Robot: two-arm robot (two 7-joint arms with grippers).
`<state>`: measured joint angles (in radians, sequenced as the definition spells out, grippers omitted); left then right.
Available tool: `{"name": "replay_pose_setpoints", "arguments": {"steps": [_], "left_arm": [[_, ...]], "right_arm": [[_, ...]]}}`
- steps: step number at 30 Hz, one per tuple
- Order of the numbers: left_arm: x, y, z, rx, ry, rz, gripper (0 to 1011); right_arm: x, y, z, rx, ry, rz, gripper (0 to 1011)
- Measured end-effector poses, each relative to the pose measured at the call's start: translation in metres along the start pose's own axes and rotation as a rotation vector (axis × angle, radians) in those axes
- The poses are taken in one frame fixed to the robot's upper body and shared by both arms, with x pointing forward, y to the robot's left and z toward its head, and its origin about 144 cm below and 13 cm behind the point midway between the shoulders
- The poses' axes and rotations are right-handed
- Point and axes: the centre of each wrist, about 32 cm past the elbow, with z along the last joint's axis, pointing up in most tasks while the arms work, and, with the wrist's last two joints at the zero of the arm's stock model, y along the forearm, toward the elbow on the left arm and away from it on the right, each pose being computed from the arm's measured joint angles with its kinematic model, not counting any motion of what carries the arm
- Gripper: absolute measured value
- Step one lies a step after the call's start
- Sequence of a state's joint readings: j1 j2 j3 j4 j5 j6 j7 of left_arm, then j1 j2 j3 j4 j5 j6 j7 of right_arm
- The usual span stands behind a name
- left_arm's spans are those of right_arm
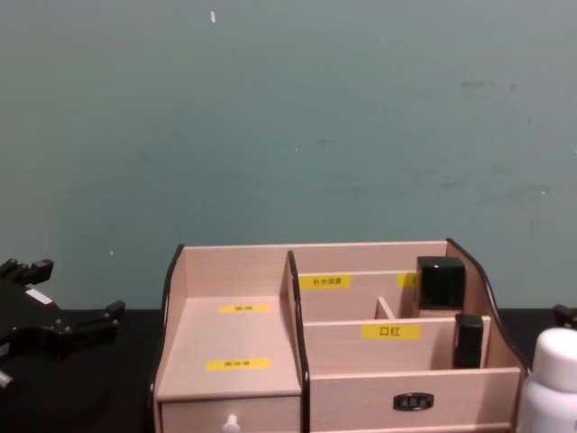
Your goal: Pick up the facial cleanser and watermelon frost from the table and place them into the tiered storage box.
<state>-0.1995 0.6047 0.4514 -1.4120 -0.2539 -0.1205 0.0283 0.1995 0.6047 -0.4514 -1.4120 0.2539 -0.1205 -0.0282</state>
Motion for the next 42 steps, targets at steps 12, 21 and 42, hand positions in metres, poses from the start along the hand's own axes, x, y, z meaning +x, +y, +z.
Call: {"name": "replay_pose_setpoints", "arguments": {"steps": [12,21,42], "left_arm": [[0.0,0.0,0.0,0.0,0.0,0.0,1010],[0.0,0.0,0.0,0.0,0.0,0.0,1010],[0.0,0.0,0.0,0.0,0.0,0.0,1010]], "right_arm": [[0.0,0.0,0.0,0.0,0.0,0.0,1002],[0.0,0.0,0.0,0.0,0.0,0.0,1002],[0.014,-0.013,0.006,0.086,0.02,0.046,1002]]}}
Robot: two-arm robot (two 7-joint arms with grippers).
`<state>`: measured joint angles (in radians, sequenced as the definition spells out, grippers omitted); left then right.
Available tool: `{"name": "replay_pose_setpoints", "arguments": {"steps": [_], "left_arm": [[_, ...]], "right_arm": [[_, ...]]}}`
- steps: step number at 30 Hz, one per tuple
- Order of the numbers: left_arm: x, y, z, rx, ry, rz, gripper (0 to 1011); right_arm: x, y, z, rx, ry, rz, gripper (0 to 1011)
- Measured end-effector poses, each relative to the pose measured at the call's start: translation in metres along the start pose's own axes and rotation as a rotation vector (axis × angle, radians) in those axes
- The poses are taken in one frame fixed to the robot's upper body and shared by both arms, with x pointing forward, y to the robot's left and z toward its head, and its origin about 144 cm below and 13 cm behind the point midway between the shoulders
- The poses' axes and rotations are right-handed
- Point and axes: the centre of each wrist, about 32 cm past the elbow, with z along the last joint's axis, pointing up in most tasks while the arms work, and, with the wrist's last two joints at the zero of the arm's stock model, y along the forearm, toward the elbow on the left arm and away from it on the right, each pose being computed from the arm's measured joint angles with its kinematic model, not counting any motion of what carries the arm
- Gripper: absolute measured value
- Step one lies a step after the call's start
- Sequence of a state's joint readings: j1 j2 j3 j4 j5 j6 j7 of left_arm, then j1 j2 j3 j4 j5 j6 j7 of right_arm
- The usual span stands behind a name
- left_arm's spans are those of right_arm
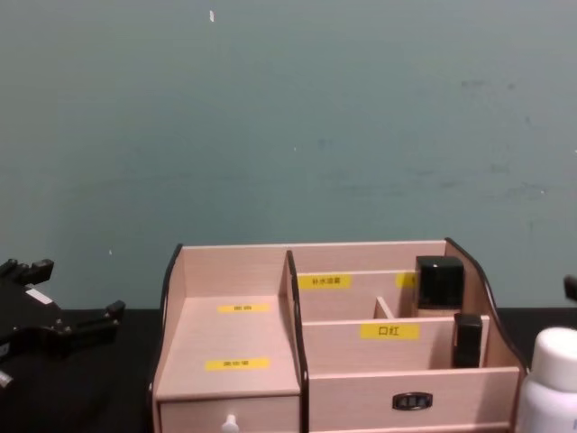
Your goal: Pick up the facial cleanser and watermelon frost from the table and place them into the tiered storage box.
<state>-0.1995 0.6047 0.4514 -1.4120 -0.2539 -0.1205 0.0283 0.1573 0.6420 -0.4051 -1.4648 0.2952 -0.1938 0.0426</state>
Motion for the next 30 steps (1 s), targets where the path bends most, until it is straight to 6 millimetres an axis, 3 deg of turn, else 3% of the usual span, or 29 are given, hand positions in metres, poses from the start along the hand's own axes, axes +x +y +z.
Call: {"name": "replay_pose_setpoints", "arguments": {"steps": [8,18,30], "left_arm": [[0.0,0.0,0.0,0.0,0.0,0.0,1010],[0.0,0.0,0.0,0.0,0.0,0.0,1010],[0.0,0.0,0.0,0.0,0.0,0.0,1010]], "right_arm": [[0.004,-0.014,0.024,0.093,0.021,0.05,1002],[-0.011,-0.021,0.048,0.157,0.147,0.207,1002],[-0.016,-0.032,0.064,0.076,0.196,0.302,1003]]}}
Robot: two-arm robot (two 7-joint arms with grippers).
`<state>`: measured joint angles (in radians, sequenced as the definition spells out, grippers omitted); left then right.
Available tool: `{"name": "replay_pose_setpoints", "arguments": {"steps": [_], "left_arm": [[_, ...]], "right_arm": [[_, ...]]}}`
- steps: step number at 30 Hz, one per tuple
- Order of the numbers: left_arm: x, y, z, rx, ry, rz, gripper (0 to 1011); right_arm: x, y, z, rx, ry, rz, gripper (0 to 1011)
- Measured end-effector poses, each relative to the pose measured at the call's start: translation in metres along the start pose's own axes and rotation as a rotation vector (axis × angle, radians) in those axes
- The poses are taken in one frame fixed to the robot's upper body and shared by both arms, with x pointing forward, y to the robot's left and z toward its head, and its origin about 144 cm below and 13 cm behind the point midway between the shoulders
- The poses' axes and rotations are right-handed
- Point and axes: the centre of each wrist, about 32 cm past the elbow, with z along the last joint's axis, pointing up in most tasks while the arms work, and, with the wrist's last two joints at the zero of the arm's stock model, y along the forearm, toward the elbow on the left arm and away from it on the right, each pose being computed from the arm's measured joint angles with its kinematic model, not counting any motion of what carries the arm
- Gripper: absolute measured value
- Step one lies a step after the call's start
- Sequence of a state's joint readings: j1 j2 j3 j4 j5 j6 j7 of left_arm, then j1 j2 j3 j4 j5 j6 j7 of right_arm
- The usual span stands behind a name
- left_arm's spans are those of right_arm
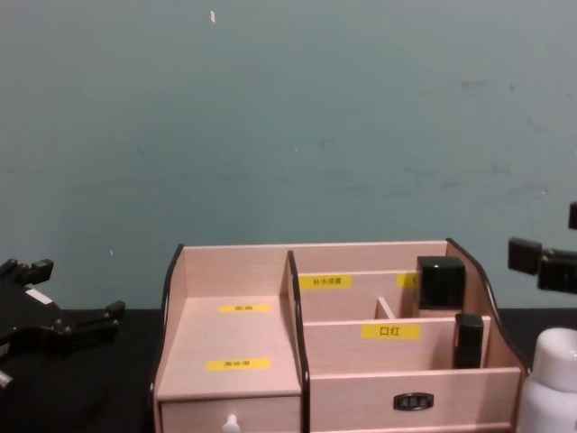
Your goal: Pick up the facial cleanser and watermelon frost from the table and place them into the tiered storage box.
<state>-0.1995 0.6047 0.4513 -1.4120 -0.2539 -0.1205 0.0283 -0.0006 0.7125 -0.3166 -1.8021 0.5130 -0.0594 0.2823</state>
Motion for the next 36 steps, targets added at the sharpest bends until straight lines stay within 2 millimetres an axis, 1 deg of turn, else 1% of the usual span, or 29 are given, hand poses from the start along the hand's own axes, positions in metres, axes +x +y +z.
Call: {"name": "replay_pose_setpoints", "arguments": {"steps": [8,16,24,36], "left_arm": [[0.0,0.0,0.0,0.0,0.0,0.0,1010],[0.0,0.0,0.0,0.0,0.0,0.0,1010],[0.0,0.0,0.0,0.0,0.0,0.0,1010],[0.0,0.0,0.0,0.0,0.0,0.0,1010]], "right_arm": [[-0.01,-0.011,0.012,-0.06,0.03,0.016,1002],[-0.022,-0.027,0.013,-0.093,0.066,-0.001,1002],[-0.031,-0.036,0.004,-0.13,0.096,-0.02,1003],[-0.032,-0.035,-0.014,-0.167,0.124,-0.015,1002]]}}
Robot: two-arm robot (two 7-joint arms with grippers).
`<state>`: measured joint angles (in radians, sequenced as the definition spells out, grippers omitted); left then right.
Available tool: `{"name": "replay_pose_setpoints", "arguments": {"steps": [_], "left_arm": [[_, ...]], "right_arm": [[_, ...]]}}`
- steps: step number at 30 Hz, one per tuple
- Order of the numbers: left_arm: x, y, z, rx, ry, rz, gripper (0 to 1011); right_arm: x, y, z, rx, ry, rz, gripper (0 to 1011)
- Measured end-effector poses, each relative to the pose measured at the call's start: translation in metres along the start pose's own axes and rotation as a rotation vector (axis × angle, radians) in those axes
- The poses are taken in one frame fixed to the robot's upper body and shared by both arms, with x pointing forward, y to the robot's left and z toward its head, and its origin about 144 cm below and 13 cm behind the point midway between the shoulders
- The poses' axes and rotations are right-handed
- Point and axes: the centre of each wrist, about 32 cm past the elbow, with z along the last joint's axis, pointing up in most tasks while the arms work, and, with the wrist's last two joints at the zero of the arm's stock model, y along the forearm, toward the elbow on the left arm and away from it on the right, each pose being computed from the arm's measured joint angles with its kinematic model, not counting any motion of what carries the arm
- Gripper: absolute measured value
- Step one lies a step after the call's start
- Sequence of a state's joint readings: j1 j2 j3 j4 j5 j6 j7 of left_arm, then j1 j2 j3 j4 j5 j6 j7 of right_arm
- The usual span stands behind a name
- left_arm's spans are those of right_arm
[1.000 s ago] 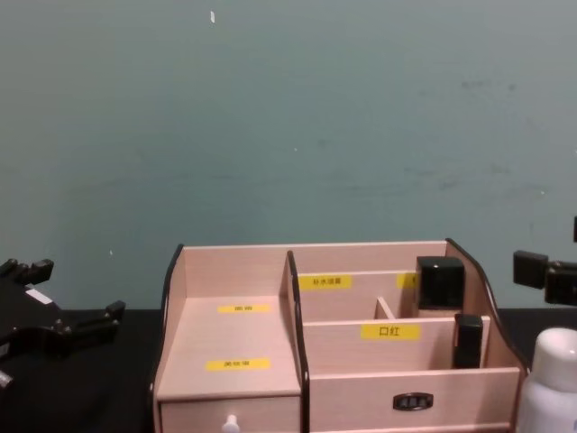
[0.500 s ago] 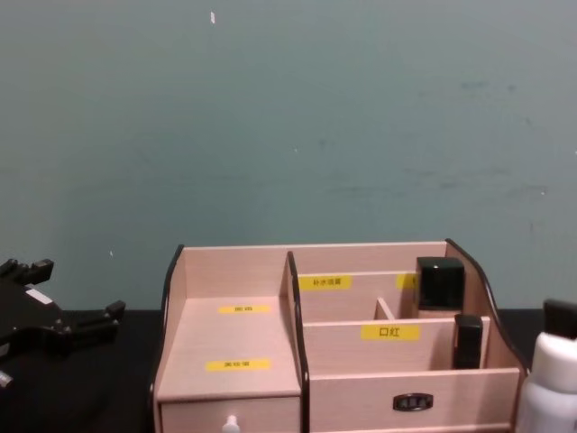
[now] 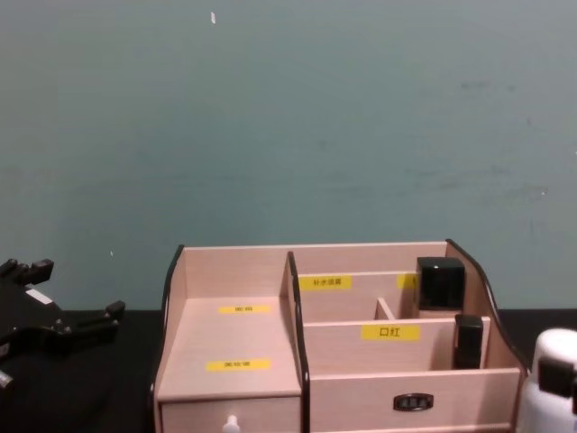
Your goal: Pick up the facial cleanser and watermelon frost from the table and place them into the tiered storage box.
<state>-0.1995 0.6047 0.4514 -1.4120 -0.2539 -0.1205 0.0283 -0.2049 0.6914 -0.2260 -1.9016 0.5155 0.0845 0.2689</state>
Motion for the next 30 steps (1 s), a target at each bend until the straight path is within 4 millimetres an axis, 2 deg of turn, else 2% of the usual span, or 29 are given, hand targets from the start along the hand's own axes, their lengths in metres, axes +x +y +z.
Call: {"name": "replay_pose_setpoints", "arguments": {"steps": [19,30], "left_arm": [[0.0,0.0,0.0,0.0,0.0,0.0,1010],[0.0,0.0,0.0,0.0,0.0,0.0,1010]], "right_arm": [[0.003,0.011,-0.022,-0.041,0.027,0.011,1002],[0.007,0.024,-0.032,-0.04,0.026,0.019,1002]]}}
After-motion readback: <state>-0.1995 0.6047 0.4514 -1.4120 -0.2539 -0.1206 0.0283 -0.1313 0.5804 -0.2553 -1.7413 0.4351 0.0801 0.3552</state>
